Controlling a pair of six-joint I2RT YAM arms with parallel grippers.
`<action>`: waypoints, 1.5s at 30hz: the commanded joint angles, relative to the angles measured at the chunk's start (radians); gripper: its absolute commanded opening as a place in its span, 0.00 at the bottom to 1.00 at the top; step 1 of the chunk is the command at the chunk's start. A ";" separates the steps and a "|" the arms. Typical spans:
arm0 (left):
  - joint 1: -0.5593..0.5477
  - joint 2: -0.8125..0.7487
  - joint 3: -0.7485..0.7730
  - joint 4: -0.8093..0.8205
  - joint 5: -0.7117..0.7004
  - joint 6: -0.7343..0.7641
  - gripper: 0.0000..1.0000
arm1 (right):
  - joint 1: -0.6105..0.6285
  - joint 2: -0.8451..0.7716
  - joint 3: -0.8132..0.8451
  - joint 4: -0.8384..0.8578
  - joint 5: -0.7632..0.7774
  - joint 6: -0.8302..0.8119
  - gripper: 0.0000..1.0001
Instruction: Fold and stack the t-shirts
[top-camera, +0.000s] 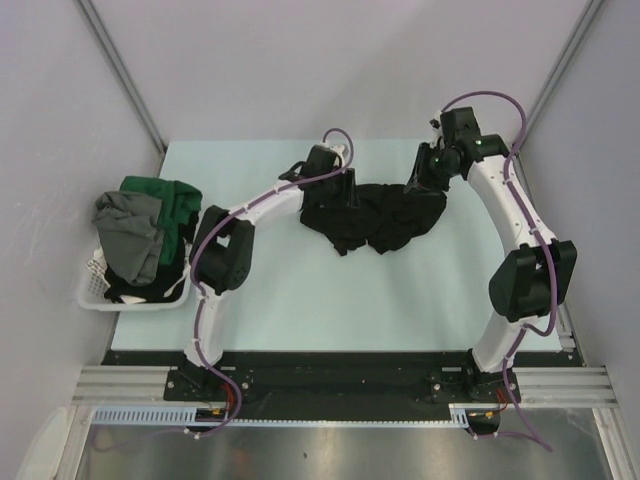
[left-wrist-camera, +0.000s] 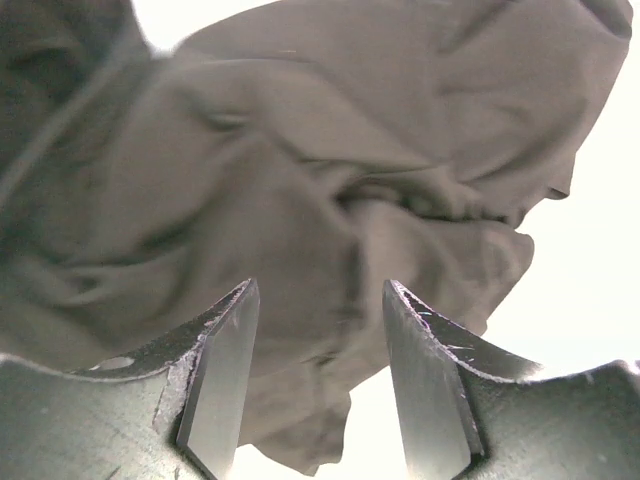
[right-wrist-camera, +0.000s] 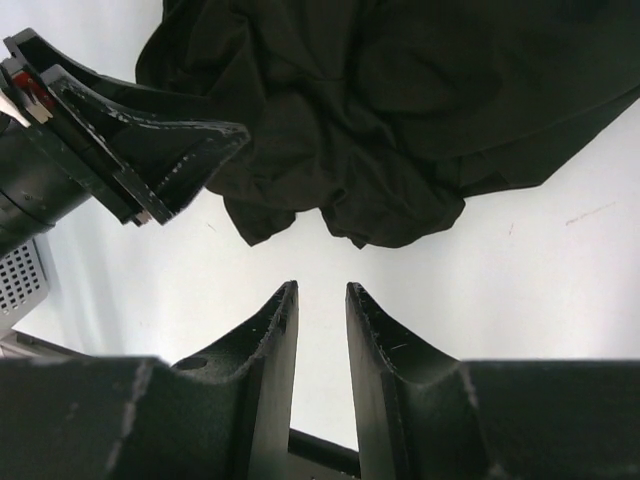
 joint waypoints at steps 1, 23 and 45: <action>-0.039 0.028 0.094 -0.004 0.050 0.038 0.58 | -0.008 -0.052 -0.048 0.052 -0.016 -0.010 0.31; -0.105 0.161 0.209 -0.074 -0.030 0.033 0.02 | -0.069 -0.119 -0.200 0.100 -0.125 -0.001 0.31; 0.143 -0.398 -0.025 -0.275 -0.395 0.179 0.00 | -0.041 -0.090 -0.202 0.149 -0.131 0.012 0.31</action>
